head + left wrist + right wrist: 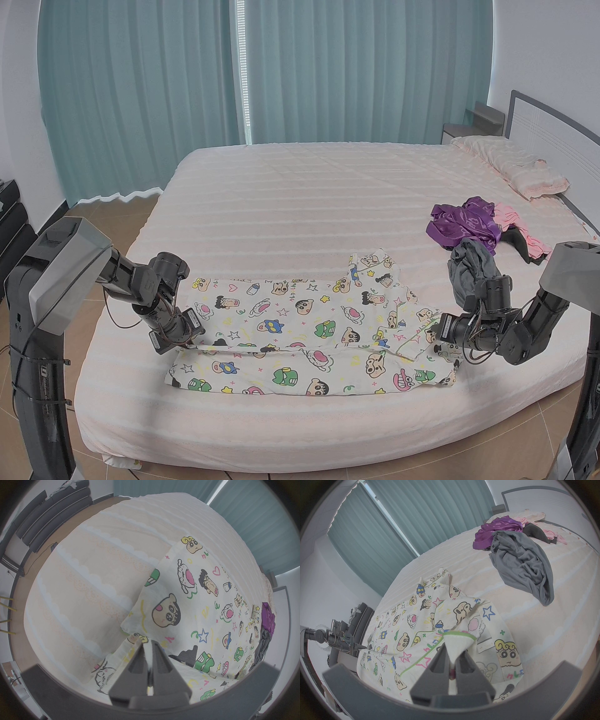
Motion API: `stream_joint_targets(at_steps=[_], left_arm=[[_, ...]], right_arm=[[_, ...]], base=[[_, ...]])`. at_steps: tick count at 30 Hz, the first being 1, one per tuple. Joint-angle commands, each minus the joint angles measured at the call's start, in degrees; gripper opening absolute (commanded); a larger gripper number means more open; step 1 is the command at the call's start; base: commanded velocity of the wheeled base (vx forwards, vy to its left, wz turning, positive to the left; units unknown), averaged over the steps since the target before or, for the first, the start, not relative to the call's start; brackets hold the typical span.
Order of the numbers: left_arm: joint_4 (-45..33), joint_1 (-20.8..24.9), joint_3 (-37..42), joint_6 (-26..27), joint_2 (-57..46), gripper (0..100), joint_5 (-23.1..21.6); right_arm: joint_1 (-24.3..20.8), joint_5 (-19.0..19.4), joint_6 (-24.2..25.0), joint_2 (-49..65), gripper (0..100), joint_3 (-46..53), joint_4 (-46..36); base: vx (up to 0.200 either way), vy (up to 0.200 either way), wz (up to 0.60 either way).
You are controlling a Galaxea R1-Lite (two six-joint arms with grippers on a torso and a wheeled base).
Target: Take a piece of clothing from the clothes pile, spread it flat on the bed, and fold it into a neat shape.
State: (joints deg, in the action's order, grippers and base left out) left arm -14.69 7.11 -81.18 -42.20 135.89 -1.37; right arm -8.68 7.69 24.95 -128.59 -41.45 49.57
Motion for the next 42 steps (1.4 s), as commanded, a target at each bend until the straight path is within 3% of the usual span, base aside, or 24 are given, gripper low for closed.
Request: stream_joint_targets(at_steps=[1, 5, 12, 15, 16, 18, 21, 22, 23, 24, 29, 30, 31, 32, 35, 42], left_arm=[[0.1, 0.1, -0.6, -0.1, 0.7, 100, 0.0], [0.0, 0.0, -1.7, -0.4, 1.0, 100, 0.7], [-0.2, -1.8, -1.5, -2.8, 0.1, 100, 0.6], [-1.7, -4.3, 0.5, -2.9, -3.6, 100, -3.8], [-1.7, -4.4, 0.7, -2.9, -3.8, 100, -4.2], [-1.8, -6.3, 5.0, -3.1, -8.4, 100, -10.5], [-0.5, -7.4, 10.7, -6.0, -13.9, 100, -15.9], [-0.3, -7.5, 11.0, -6.1, -14.2, 100, -16.1], [1.4, -7.6, 15.1, -8.1, -17.9, 100, -19.2], [2.9, -7.6, 17.5, -8.9, -19.8, 100, -20.5], [8.9, -6.9, 25.2, -13.3, -25.5, 100, -22.5], [15.1, -5.5, 30.9, -17.3, -27.8, 100, -23.1], [15.1, -5.5, 30.9, -17.3, -27.8, 100, -23.1], [21.1, -5.2, 36.4, -17.6, -27.6, 100, -22.7], [29.6, -5.6, 40.9, -18.2, -26.6, 100, -22.5], [37.2, -4.6, 46.0, -18.0, -25.5, 100, -23.2]], right_arm=[[-0.3, -0.2, 0.0, -1.8, 100, -1.2, 0.0], [-0.3, -0.8, 0.8, -2.9, 100, -2.1, 0.0], [1.1, -4.2, 9.9, -0.3, 100, -2.5, 0.0], [0.9, -6.5, 19.2, 4.1, 100, -1.1, -0.3], [0.8, -6.6, 19.8, 4.3, 100, -1.0, -0.3], [-1.2, -7.1, 30.2, 8.5, 100, 1.7, -0.5], [-4.2, -6.6, 39.9, 11.3, 100, 5.1, -0.3], [-4.3, -6.6, 40.3, 11.4, 100, 5.2, -0.3], [-5.7, -6.2, 44.7, 11.5, 100, 6.2, -0.2], [-6.3, -5.8, 45.7, 10.9, 100, 6.5, -0.2], [-7.8, -6.3, 45.5, 6.9, 100, 6.2, 0.0], [-8.0, -6.5, 45.4, 5.6, 100, 6.1, 0.9], [-8.0, -6.5, 45.4, 5.6, 100, 6.1, 0.9], [-7.8, -6.5, 45.3, 5.2, 100, 6.5, 2.3], [-8.2, -6.5, 45.0, 4.0, 100, 6.4, 3.0], [-8.3, -7.3, 42.4, 0.9, 100, 6.0, 3.1]], base=[[0.000, 0.000, 0.00], [0.000, 0.000, 0.00], [0.000, 0.000, 0.00], [0.000, 0.000, 0.00], [0.000, 0.000, 0.00], [0.000, 0.000, 0.00], [0.000, 0.000, 0.00], [0.000, 0.000, 0.00], [0.000, 0.000, 0.00], [0.000, 0.000, 0.00], [0.000, 0.000, 0.00], [0.000, 0.000, 0.00], [0.000, 0.000, 0.00], [0.000, 0.000, 0.00], [0.000, 0.000, 0.00], [0.000, 0.000, 0.00]])
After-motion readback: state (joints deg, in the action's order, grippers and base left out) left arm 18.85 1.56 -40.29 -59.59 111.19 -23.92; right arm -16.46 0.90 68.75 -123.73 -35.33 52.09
